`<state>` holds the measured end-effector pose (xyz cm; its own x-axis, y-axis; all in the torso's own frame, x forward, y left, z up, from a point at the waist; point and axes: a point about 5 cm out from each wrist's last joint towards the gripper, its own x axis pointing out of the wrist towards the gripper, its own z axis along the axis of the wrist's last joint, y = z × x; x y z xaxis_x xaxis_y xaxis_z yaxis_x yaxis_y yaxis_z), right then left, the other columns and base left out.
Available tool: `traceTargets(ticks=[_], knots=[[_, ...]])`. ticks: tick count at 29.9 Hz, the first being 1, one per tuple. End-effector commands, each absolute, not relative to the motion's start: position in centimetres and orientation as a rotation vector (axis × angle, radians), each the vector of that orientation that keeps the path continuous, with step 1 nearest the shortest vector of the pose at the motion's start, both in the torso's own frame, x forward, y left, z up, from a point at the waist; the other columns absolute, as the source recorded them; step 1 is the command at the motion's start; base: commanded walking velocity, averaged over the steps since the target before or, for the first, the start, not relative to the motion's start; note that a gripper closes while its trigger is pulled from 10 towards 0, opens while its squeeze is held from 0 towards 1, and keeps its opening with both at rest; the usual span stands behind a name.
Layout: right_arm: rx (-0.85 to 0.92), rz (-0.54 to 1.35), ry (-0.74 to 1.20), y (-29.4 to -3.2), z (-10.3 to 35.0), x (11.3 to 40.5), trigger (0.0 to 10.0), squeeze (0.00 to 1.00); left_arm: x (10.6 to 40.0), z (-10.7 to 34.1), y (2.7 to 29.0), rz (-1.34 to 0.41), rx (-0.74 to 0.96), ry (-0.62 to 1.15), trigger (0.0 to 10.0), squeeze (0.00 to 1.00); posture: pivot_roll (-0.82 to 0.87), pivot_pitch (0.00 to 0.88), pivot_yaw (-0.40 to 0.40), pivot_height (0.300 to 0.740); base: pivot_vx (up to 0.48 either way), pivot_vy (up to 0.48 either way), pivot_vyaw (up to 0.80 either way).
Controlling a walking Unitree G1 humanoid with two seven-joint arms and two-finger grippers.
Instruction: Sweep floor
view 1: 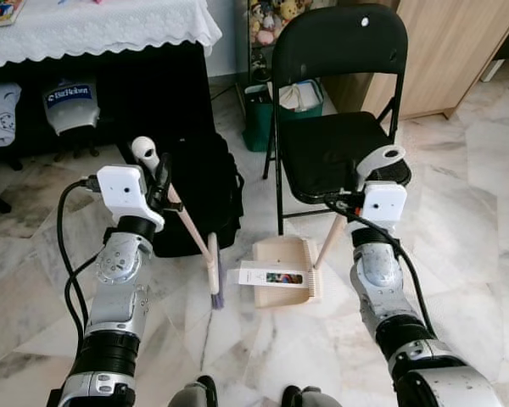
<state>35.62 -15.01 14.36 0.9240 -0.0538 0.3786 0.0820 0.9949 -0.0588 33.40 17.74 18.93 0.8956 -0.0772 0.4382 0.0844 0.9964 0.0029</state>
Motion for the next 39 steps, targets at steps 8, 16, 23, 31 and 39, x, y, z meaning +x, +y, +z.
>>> traceTargets(ticks=[8,16,23,31,39], knots=[[0.024,-0.087,-0.443,-14.4,15.3,35.4,10.0,0.0,33.5,20.2,18.1,-0.071,0.025,-0.522,10.0,0.0,0.04,0.073,0.037,0.74,0.0,0.0,0.0],[0.05,-0.102,-0.441,-14.3,14.8,34.7,10.0,0.0,32.8,18.8,18.2,-0.092,0.013,-0.483,10.0,0.0,0.03,0.049,0.05,0.74,0.0,0.0,0.0],[0.062,-0.099,-0.431,-14.1,14.0,33.7,10.0,0.0,32.4,17.7,18.5,-0.098,0.029,-0.45,10.0,0.0,0.03,0.01,0.054,0.74,0.0,0.0,0.0],[0.078,-0.116,-0.422,-14.4,13.9,33.3,10.0,0.0,32.3,17.8,19.4,-0.082,0.05,-0.446,10.0,0.0,0.03,0.0,0.064,0.74,0.0,0.0,0.0],[0.074,-0.125,-0.428,-14.4,14.1,33.1,10.0,0.0,32.2,17.3,18.4,-0.069,-0.019,-0.438,10.0,0.0,0.03,0.002,0.065,0.74,0.0,0.0,0.0]])
